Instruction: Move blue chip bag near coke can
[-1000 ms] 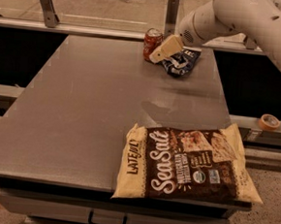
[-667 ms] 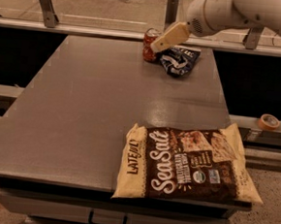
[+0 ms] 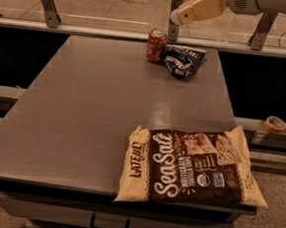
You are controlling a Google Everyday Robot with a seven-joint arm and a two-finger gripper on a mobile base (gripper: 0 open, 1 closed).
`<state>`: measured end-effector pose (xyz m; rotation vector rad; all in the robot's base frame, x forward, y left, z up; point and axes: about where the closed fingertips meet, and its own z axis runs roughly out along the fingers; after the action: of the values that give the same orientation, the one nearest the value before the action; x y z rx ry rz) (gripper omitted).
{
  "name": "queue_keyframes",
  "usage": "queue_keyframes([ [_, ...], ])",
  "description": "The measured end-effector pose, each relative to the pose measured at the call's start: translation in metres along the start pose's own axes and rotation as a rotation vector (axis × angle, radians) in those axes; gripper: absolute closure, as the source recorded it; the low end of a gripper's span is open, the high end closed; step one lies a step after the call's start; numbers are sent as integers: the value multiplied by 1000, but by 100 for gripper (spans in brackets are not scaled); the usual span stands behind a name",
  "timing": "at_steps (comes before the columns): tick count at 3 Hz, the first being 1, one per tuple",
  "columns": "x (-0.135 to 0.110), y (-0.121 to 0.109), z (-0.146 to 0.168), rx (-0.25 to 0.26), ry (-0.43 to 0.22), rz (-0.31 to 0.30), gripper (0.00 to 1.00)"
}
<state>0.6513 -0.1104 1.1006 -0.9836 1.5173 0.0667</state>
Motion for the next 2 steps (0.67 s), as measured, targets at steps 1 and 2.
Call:
queue_keyframes([
  [1, 9, 9, 9, -6, -31, 51, 0],
  [2, 27, -18, 5, 46, -90, 124, 0],
])
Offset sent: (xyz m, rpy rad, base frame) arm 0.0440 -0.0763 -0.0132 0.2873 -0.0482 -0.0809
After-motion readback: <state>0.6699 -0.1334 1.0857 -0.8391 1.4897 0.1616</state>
